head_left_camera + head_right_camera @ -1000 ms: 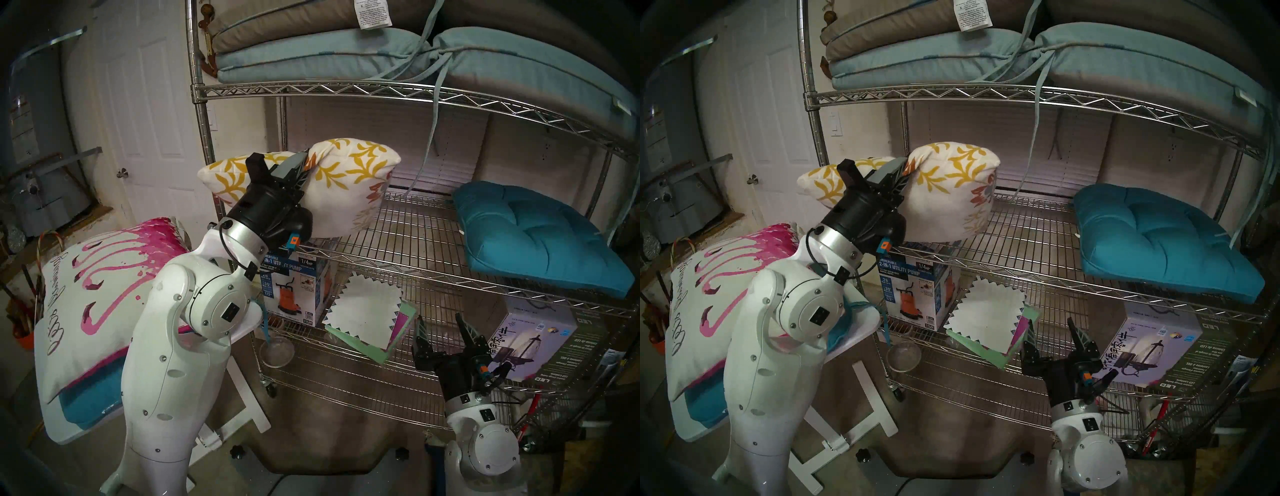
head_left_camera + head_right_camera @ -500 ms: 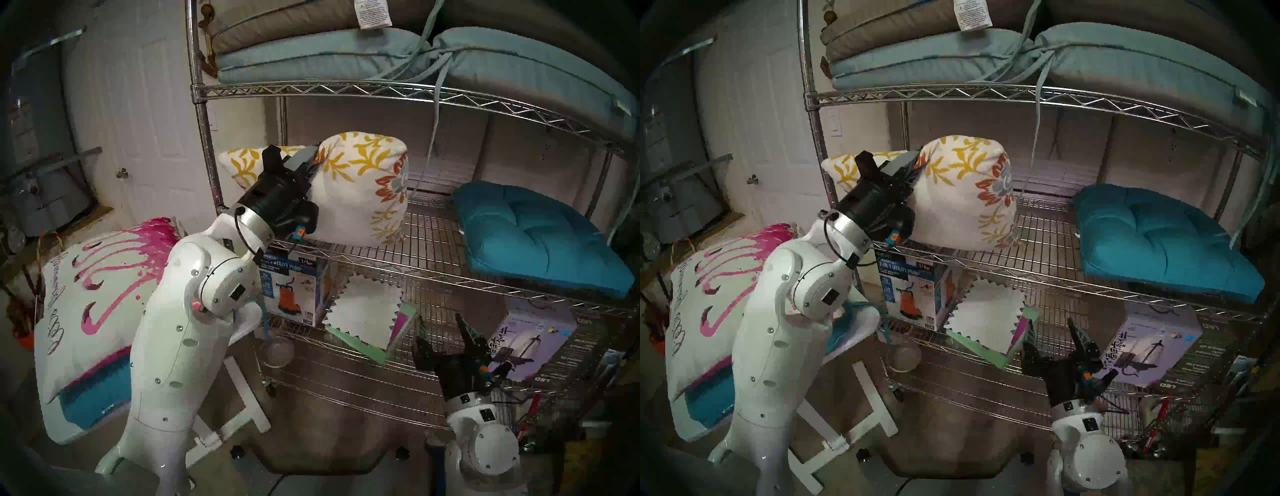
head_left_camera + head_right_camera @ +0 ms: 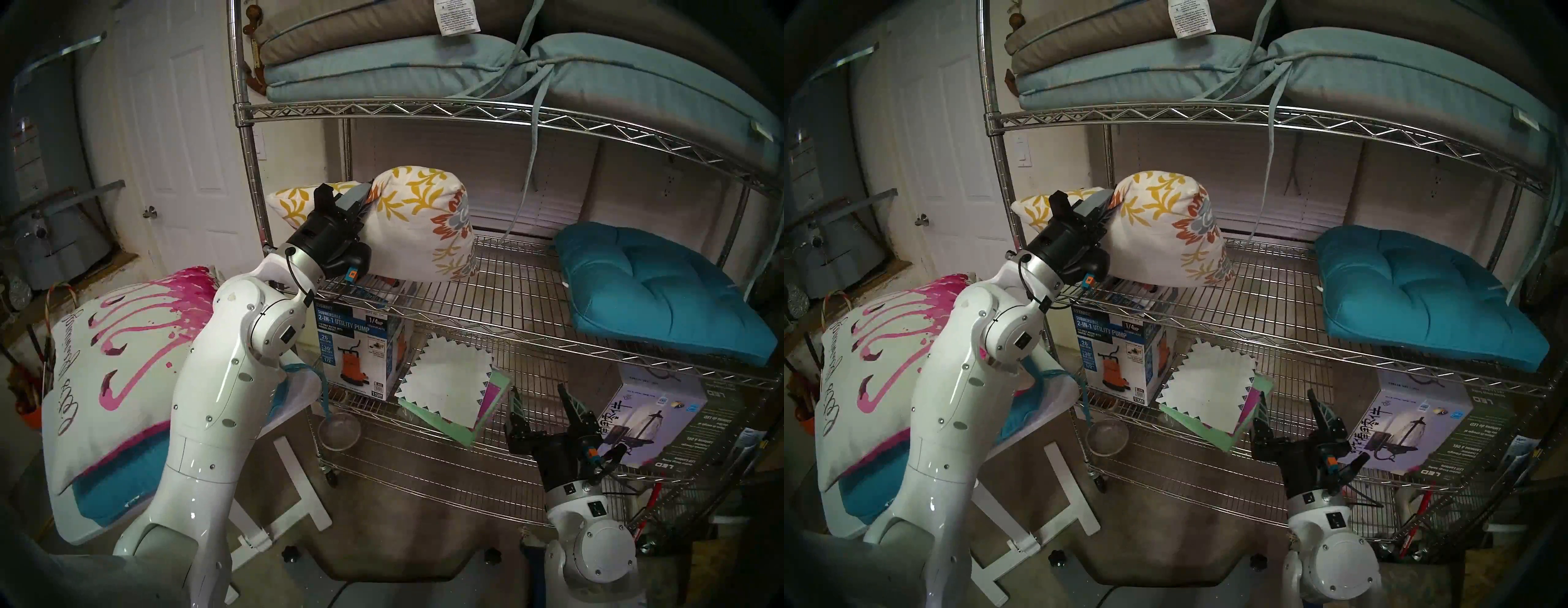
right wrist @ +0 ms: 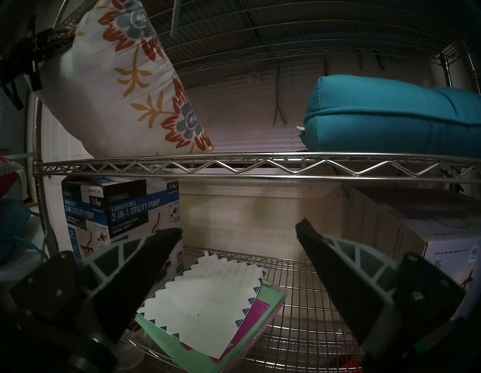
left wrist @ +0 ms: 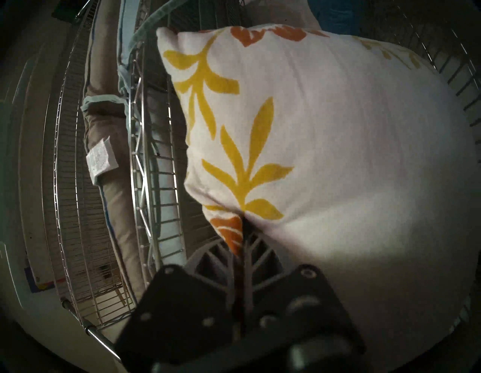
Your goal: Put cushion on the shelf
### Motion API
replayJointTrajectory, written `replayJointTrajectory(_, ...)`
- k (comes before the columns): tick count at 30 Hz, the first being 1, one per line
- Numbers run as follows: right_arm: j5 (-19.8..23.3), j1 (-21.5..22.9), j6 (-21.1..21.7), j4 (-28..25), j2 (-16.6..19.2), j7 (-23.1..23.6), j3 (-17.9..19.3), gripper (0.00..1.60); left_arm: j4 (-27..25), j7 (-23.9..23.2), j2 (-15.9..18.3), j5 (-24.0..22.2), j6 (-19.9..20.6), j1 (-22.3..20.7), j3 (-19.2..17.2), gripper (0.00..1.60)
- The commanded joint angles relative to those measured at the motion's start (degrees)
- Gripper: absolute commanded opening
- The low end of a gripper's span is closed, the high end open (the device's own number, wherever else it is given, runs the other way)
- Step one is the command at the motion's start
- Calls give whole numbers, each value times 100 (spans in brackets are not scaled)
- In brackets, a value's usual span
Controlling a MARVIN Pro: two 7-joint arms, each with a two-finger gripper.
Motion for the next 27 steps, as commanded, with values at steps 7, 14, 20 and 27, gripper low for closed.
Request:
replayJointTrajectory(7,-5,15,-26,-124,8,4,-1,160,1213,944,-201,527,-166,-966,161,0)
replayJointTrajectory(14,-6,12,-25,-128,8,4,-1,160,1872,1271,-417,602,-173,-1214,297,0)
replayJointTrajectory(20,-7,12,-24,-129,8,4,-1,160,1592,793,-793,-20,-52,-585,43,0)
replayJointTrajectory(27,-4,22,-29,-113,8,4,0,160,1146,376,-980,-753,81,87,-78,160)
